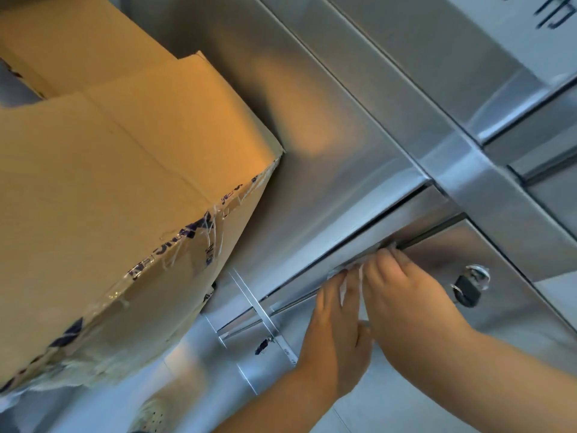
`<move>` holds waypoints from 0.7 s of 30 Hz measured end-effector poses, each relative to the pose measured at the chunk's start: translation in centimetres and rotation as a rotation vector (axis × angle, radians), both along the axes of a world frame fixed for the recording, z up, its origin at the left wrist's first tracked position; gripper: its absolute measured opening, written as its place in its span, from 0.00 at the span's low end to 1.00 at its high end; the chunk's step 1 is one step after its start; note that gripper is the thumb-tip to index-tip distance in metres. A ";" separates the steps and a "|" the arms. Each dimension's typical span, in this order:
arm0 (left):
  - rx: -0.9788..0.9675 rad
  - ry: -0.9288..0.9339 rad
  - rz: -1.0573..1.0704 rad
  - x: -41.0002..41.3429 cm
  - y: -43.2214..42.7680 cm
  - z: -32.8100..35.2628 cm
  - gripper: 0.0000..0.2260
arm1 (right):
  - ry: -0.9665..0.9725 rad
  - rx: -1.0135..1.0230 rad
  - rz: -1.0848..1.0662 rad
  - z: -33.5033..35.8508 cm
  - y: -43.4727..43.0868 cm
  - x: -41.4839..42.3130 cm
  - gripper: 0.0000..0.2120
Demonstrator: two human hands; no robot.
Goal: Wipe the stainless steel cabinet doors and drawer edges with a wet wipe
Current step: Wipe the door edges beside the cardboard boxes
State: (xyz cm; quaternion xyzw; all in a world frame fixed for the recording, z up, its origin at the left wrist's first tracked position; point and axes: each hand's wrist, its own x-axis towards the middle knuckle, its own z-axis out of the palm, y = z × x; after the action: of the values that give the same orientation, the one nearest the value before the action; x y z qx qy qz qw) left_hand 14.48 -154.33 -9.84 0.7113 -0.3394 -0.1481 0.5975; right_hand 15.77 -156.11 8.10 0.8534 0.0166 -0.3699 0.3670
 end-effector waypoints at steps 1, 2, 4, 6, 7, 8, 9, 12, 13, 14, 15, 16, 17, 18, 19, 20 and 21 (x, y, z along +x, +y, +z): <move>0.034 -0.078 -0.016 0.1 0.2 1.4 0.28 | -0.035 0.005 0.010 0.6 -0.4 -0.5 0.26; 0.048 -0.164 -0.016 0.2 0.3 2.3 0.28 | -0.097 0.012 0.039 1.4 -0.2 -0.6 0.28; -0.012 -0.140 -0.020 0.5 0.0 3.7 0.31 | -0.216 -0.057 0.026 3.2 -0.3 -0.6 0.32; -0.098 -0.097 -0.025 0.8 0.0 5.2 0.32 | -0.277 -0.116 0.067 4.0 -0.8 -1.1 0.25; -0.127 -0.096 -0.045 0.7 0.1 5.9 0.32 | -0.333 -0.125 0.103 4.4 -1.1 -1.5 0.22; -0.151 -0.088 -0.056 0.8 0.1 6.6 0.32 | -0.390 -0.122 0.125 4.7 -1.4 -1.9 0.20; -0.172 -0.078 -0.059 0.8 -0.1 7.0 0.32 | -0.419 -0.140 0.139 5.1 -1.5 -2.3 0.19; -0.181 -0.134 -0.073 1.0 0.0 7.7 0.32 | -0.439 -0.146 0.189 5.6 -2.1 -2.9 0.19; -0.182 -0.158 -0.088 1.1 0.2 7.5 0.32 | -0.466 -0.132 0.190 5.8 -2.3 -3.2 0.21; -0.190 -0.167 -0.107 1.4 0.5 7.4 0.31 | -0.494 -0.115 0.209 5.8 -2.4 -3.4 0.22; -0.214 -0.160 -0.124 1.7 0.6 7.2 0.30 | -0.511 -0.111 0.201 5.8 -2.3 -3.4 0.22; -0.232 -0.128 -0.134 2.0 0.7 7.0 0.28 | -0.529 -0.101 0.200 5.6 -2.3 -3.6 0.22; -0.255 -0.093 -0.122 2.3 0.8 6.9 0.27 | -0.544 -0.086 0.177 5.5 -2.2 -3.7 0.21; -0.275 -0.074 -0.079 2.6 0.7 6.8 0.25 | -0.575 -0.045 0.151 5.3 -2.2 -3.8 0.20; -0.291 -0.067 -0.024 2.8 0.6 6.8 0.22 | -0.614 -0.008 0.120 5.2 -2.2 -3.9 0.20; -0.308 -0.069 0.026 2.9 0.4 6.9 0.19 | -0.655 0.016 0.111 5.1 -2.2 -4.0 0.19; -0.312 -0.074 0.069 3.0 0.3 7.1 0.17 | -0.680 0.035 0.099 5.0 -2.1 -4.2 0.20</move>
State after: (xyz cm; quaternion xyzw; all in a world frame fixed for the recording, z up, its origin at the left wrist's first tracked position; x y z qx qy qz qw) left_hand 17.48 -153.98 -2.70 0.6262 -0.3552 -0.0468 0.6925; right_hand 11.54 -158.23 13.05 0.9322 -0.0590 -0.0458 0.3541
